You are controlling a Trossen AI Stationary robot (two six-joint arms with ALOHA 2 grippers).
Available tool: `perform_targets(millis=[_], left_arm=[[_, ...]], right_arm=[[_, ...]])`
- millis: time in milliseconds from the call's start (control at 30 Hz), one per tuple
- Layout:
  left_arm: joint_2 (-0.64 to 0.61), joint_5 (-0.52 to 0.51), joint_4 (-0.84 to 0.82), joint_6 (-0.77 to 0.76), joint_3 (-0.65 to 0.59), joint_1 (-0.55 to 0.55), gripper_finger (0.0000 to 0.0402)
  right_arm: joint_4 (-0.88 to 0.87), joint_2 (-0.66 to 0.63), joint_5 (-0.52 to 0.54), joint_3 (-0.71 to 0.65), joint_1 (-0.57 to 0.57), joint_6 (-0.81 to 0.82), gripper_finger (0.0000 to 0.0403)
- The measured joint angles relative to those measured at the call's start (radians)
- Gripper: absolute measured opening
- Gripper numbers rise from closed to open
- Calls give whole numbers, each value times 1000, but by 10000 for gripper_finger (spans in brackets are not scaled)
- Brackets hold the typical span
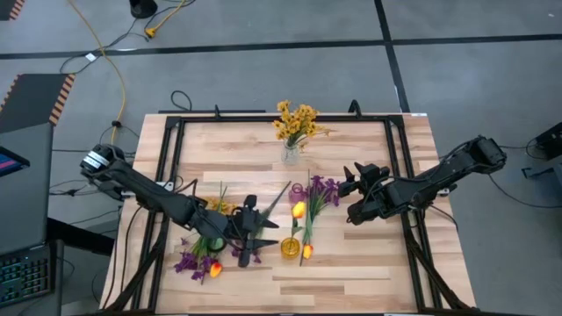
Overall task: Sort flowers into vase by color
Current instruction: Put the middle violet flowers into the violet vase
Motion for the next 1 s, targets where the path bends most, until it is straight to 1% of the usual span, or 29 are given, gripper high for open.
perform_targets(millis=[233,400,600,767,900,1000], left_arm=[[-49,-14,-124,-71,0,0,183],[-49,-67,-221,-145,0,4,183],[-49,-129,-390,-285,0,22,183],[-35,-166,-507,-393,0,45,183],[3,-172,-550,-453,-1,65,183],[45,-157,-541,-458,1,76,183]], right_arm=[[0,0,0,0,0,0,219],[0,0,0,0,0,0,219],[1,0,0,0,0,0,219],[1,0,0,0,0,0,219],[8,0,0,0,0,0,219],[13,0,-1,0,0,0,219]])
